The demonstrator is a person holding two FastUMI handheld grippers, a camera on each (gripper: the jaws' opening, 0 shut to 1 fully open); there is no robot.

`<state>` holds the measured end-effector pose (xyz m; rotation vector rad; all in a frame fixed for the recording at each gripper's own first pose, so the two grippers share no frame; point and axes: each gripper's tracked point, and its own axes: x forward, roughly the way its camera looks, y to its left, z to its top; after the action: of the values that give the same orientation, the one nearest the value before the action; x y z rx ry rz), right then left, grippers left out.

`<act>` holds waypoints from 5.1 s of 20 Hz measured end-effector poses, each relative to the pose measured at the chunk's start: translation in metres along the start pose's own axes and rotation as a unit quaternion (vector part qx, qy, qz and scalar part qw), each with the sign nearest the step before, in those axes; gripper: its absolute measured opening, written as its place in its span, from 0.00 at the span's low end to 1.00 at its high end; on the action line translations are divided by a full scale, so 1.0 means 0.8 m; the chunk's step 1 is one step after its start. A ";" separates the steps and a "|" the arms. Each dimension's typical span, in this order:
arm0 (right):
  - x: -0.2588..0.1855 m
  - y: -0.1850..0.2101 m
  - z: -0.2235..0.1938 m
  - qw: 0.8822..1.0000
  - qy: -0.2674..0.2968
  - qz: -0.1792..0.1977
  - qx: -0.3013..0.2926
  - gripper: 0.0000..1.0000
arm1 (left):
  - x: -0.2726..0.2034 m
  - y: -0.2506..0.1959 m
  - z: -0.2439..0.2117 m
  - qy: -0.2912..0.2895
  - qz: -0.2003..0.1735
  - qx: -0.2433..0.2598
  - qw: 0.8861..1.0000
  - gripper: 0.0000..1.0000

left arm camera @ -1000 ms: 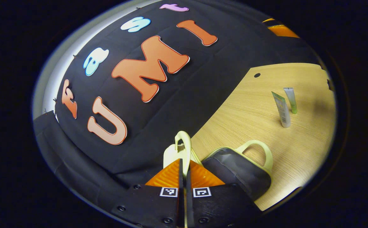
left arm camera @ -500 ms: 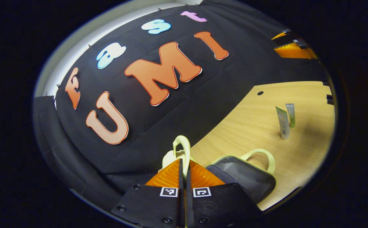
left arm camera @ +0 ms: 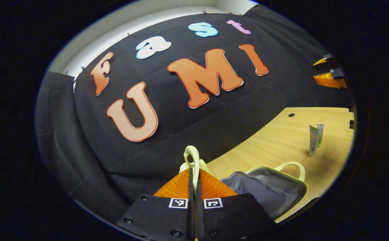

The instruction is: First open the suitcase, pack the skin care products into it, and then close the suitcase.

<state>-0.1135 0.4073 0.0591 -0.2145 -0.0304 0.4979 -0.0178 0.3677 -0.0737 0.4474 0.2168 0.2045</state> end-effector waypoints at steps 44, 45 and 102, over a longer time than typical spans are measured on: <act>-0.002 -0.072 -0.173 0.984 0.100 0.142 0.048 0.96 | -0.035 -0.169 -0.012 0.083 0.045 -0.201 0.975 0.93; 0.000 -0.070 -0.178 0.982 0.099 0.152 0.049 0.96 | -0.033 -0.201 0.001 0.078 0.028 -0.197 0.977 0.93; 0.002 0.078 -0.178 0.919 0.107 0.375 0.063 0.31 | -0.036 -0.277 0.027 0.131 0.012 -0.232 0.964 0.41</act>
<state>-0.1296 0.4335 -0.0935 -0.1471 0.3091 1.2378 -0.0076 0.1561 -0.1493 -0.0457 0.4123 0.3292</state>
